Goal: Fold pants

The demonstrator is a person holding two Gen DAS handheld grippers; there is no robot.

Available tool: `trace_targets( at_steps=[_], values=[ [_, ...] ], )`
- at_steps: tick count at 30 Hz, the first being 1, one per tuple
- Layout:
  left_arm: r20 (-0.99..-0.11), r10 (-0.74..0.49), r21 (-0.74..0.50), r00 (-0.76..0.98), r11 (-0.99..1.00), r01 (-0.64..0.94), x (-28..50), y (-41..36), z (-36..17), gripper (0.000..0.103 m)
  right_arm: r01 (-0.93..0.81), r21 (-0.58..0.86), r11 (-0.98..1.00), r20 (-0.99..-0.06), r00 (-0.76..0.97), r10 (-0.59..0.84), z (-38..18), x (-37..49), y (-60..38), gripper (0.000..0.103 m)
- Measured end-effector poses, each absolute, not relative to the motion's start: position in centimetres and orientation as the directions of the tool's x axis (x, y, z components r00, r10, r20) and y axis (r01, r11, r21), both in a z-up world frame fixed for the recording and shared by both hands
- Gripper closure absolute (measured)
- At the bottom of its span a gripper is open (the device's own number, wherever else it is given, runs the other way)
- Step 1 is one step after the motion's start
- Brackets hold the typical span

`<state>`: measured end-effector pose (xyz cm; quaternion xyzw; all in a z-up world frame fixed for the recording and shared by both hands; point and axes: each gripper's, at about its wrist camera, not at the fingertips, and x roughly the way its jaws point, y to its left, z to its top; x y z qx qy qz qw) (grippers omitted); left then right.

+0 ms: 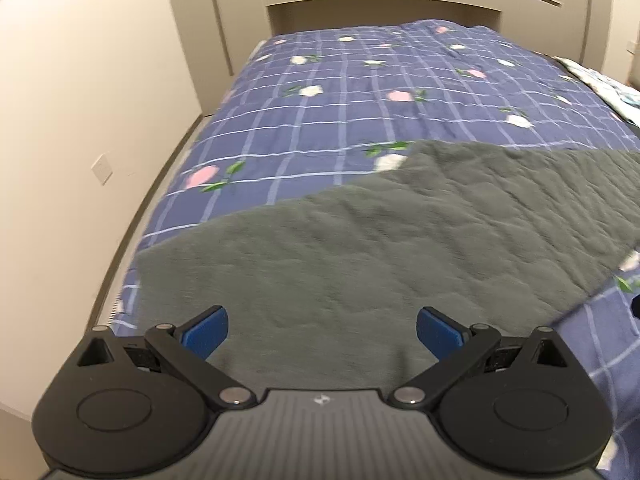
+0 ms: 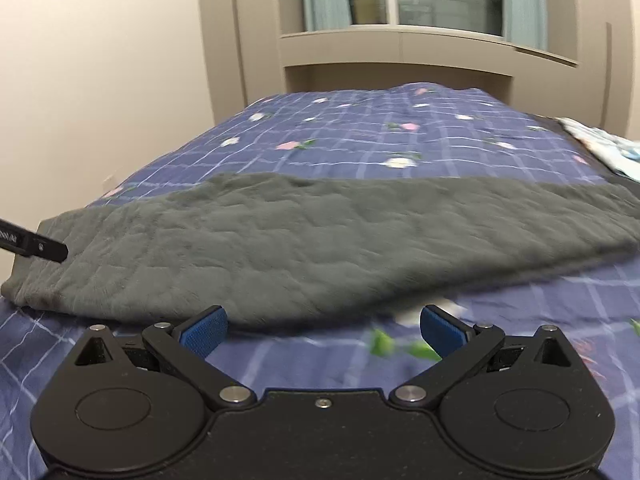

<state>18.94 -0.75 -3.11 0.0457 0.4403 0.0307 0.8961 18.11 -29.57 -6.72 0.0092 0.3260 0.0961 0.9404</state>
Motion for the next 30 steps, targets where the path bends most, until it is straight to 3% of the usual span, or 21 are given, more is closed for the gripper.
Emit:
trace_targets(
  at_steps=[10,18,30],
  values=[
    [-0.799,0.018,0.102,0.601,0.989,0.105,19.4,-8.6,-4.5,0.001,-0.044,0.128,0.991,-0.595,0.796,0.112,-6.0,16.7,-39.9,0.000],
    [-0.818,-0.002,0.066,0.575,0.993,0.097,20.4,-10.9,-6.7,0.001,0.006,0.149,0.989,-0.616,0.783,0.089,-7.8,23.3,-49.1,0.000],
    [-0.751,-0.127,0.052,0.648,0.967,0.250,22.8,-15.7,-6.4,0.001,0.277,0.360,0.891,-0.609,0.793,0.000,-10.3,32.6,-61.7,0.001]
  ],
)
